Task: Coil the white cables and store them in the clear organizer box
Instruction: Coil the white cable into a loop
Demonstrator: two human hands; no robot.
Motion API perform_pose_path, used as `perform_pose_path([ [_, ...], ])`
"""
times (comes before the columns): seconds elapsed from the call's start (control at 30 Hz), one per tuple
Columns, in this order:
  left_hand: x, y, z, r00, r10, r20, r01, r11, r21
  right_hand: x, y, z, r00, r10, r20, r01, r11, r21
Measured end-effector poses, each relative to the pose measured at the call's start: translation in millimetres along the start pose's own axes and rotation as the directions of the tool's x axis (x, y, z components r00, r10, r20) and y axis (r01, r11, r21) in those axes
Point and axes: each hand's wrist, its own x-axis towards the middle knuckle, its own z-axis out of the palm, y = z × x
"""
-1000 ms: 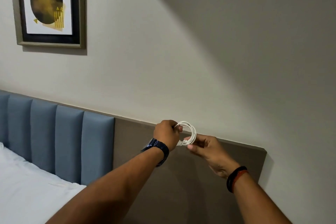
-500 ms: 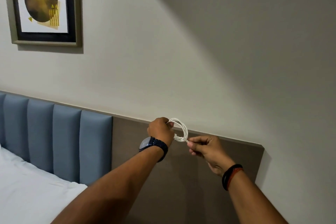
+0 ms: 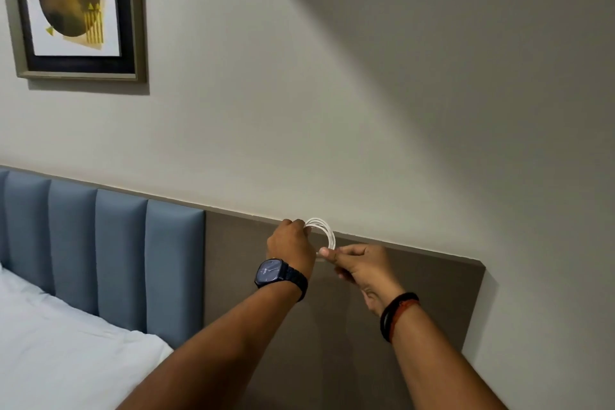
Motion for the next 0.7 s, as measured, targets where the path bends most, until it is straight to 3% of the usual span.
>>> perform_pose_path([
  [0.13,-6.9,-2.2,2.9,0.999,0.007,0.051,-0.005,0.999,-0.05,5.7,5.5,1.0,0.989,-0.023,-0.144,0.004,0.992,-0.128],
  [0.2,-9.6,-7.6,3.9,0.991,0.019,0.135,0.002,0.988,-0.153,8.4,10.3,-4.1,0.989,-0.014,-0.147,-0.008,0.989,-0.145],
  [0.27,-12.9,-15.8,5.1,0.963,-0.008,0.271,0.096,0.945,-0.313,9.8,17.8,-12.8,0.992,0.018,-0.125,-0.033,0.992,-0.122],
  [0.4,-26.5,-35.1,17.0,0.807,-0.041,0.59,0.424,0.736,-0.528,10.5,42.5,-29.0,0.994,0.087,-0.065,-0.091,0.994,-0.056],
  [0.53,-55.1,-62.7,44.1,0.677,-0.084,0.731,0.599,0.64,-0.481,7.0,91.4,-34.9,0.986,0.159,-0.055,-0.161,0.986,-0.037],
  [0.7,-110.0,-109.2,99.1,0.557,-0.184,0.81,0.732,0.569,-0.375,0.0,184.3,-36.9,0.938,0.3,-0.173,-0.314,0.947,-0.062],
])
